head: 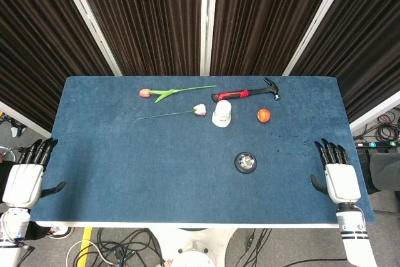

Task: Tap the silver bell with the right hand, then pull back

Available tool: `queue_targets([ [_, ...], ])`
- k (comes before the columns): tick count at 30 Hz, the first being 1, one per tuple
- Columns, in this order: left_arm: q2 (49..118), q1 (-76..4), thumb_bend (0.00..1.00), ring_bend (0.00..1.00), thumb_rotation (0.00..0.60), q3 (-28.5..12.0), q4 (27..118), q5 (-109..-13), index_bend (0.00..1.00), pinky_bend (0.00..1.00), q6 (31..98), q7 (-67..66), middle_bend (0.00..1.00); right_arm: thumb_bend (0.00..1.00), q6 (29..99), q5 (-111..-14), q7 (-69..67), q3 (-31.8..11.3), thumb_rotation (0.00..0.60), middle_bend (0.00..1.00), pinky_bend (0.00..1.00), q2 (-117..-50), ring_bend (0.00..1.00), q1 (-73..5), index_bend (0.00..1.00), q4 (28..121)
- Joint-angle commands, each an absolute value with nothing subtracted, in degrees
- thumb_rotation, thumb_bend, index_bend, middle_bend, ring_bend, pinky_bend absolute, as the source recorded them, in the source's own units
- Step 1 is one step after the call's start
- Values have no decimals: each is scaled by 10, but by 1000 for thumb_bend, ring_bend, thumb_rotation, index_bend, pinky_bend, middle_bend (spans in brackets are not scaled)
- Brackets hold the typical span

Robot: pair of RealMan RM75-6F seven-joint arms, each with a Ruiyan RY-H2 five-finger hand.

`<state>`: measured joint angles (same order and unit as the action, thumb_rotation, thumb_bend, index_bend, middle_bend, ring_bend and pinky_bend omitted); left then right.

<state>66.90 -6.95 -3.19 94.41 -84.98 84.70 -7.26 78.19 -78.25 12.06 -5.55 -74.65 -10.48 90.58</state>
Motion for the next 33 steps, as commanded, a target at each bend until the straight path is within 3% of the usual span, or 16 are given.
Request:
queue_targets([
  [1, 670, -70, 108, 0, 600, -32, 944, -850, 86, 147, 847, -73, 54, 246, 783, -784, 121, -56, 600, 0, 0, -746, 0, -105, 0, 906],
  [6, 670, -69, 108, 0, 600, -31, 944, -850, 86, 147, 848, -74, 54, 252, 784, -787, 119, -55, 600, 0, 0, -746, 0, -105, 0, 905],
  [8, 670, -69, 108, 0, 600, -31, 944, -850, 86, 147, 848, -74, 54, 301, 785, -790, 118, -54, 600, 0, 0, -746, 0, -105, 0, 905],
  [10, 669, -69, 108, 0, 600, -32, 944, -849, 86, 147, 848, -73, 54, 492, 788, -794, 115, -55, 600, 0, 0, -747, 0, -105, 0, 903],
  [12, 669, -69, 108, 0, 600, -33, 945, -848, 86, 147, 847, -72, 54, 875, 792, -795, 117, -57, 600, 0, 0, -751, 0, -105, 0, 900],
  [14, 668, -70, 108, 0, 600, -33, 946, -849, 86, 147, 846, -73, 53, 996, 791, -793, 121, -57, 600, 13, 0, -753, 0, -106, 0, 901],
  [16, 668, -71, 108, 0, 600, -33, 946, -850, 86, 147, 846, -74, 54, 1000, 794, -794, 127, -59, 600, 77, 0, -757, 10, -106, 0, 900],
  [17, 669, -71, 108, 0, 600, -33, 945, -849, 87, 147, 845, -74, 54, 1000, 797, -795, 130, -60, 600, 184, 35, -759, 74, -107, 0, 899],
  [20, 667, -71, 108, 0, 600, -32, 948, -848, 86, 147, 843, -72, 54, 1000, 797, -804, 140, -56, 600, 472, 303, -766, 354, -110, 0, 898],
  [24, 671, -68, 108, 0, 600, -31, 942, -847, 86, 147, 847, -69, 54, 1000, 800, -844, 161, -39, 600, 682, 533, -786, 565, -118, 8, 881],
  [28, 674, -69, 107, 0, 600, -31, 937, -843, 86, 147, 841, -68, 54, 1000, 774, -865, 182, -21, 600, 804, 623, -812, 673, -132, 70, 861],
  [33, 673, -69, 107, 0, 600, -31, 934, -842, 86, 147, 842, -67, 53, 1000, 717, -858, 229, -5, 600, 821, 636, -844, 690, -153, 77, 850],
])
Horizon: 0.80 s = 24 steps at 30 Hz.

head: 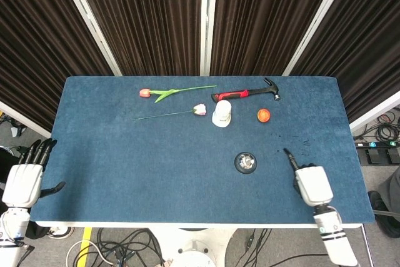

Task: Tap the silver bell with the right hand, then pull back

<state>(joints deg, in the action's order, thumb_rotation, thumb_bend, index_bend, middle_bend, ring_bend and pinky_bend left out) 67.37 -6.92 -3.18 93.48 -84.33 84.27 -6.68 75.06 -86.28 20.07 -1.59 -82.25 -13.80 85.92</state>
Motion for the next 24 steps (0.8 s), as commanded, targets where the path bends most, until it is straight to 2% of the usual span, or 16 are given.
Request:
queue_targets([
  [1, 672, -69, 108, 0, 600, -31, 935, -841, 86, 147, 841, -67, 54, 1000, 706, -851, 238, -5, 600, 822, 636, -849, 690, -157, 76, 849],
  [9, 667, -65, 108, 0, 600, -33, 932, -836, 86, 147, 843, -58, 54, 1000, 653, -808, 305, -17, 600, 826, 636, -889, 691, -185, 12, 840],
  [24, 664, -61, 108, 0, 600, -32, 922, -835, 86, 147, 845, -40, 54, 1000, 617, -762, 347, -24, 600, 829, 636, -909, 691, -211, 0, 837],
])
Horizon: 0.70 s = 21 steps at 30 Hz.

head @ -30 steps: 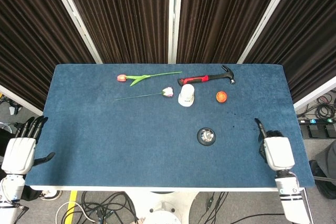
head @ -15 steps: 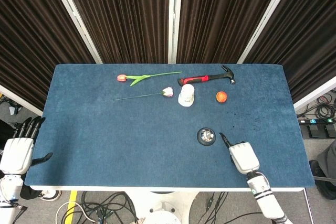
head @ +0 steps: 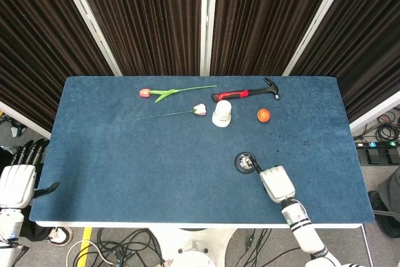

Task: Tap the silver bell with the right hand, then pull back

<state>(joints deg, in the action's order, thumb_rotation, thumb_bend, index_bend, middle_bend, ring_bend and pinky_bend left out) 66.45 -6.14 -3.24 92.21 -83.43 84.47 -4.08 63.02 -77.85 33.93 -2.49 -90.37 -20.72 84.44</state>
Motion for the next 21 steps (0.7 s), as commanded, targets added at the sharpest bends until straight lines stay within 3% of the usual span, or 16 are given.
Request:
queue_targets([
  [1, 663, -60, 108, 0, 600, -31, 921, -835, 86, 147, 845, -39, 54, 1000, 611, -755, 351, -24, 600, 829, 636, -910, 691, -213, 0, 835],
  [15, 661, -59, 108, 0, 600, -32, 922, -838, 86, 147, 846, -39, 54, 1000, 658, -784, 337, -20, 600, 829, 636, -903, 691, -212, 0, 856],
  [21, 660, -59, 108, 0, 600, -33, 925, -837, 86, 147, 848, -41, 54, 1000, 646, -778, 343, -17, 600, 829, 636, -907, 691, -219, 0, 853],
])
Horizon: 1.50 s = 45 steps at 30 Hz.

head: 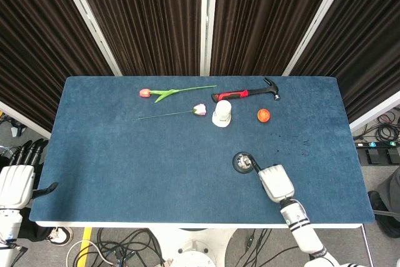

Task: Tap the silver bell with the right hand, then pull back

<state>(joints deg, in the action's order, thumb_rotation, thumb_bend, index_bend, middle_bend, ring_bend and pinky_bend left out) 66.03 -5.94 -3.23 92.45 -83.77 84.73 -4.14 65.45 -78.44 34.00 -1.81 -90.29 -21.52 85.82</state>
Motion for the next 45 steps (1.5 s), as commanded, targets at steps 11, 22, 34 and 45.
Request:
queue_targets([
  [11, 660, -56, 108, 0, 600, -33, 919, -835, 86, 147, 849, -33, 54, 1000, 629, -754, 353, -14, 600, 829, 636, -923, 691, -225, 0, 833],
  [22, 660, -57, 108, 0, 600, -33, 921, -837, 86, 147, 849, -38, 54, 1000, 640, -763, 341, -15, 600, 829, 636, -916, 691, -227, 0, 839],
  [34, 662, -55, 108, 0, 600, -32, 917, -837, 86, 147, 849, -34, 54, 1000, 654, -758, 344, -17, 600, 829, 636, -910, 691, -225, 0, 853],
  [45, 663, -58, 108, 0, 600, -32, 926, -840, 87, 147, 847, -45, 54, 1000, 830, -855, 200, -56, 600, 795, 635, -825, 685, -175, 0, 888],
])
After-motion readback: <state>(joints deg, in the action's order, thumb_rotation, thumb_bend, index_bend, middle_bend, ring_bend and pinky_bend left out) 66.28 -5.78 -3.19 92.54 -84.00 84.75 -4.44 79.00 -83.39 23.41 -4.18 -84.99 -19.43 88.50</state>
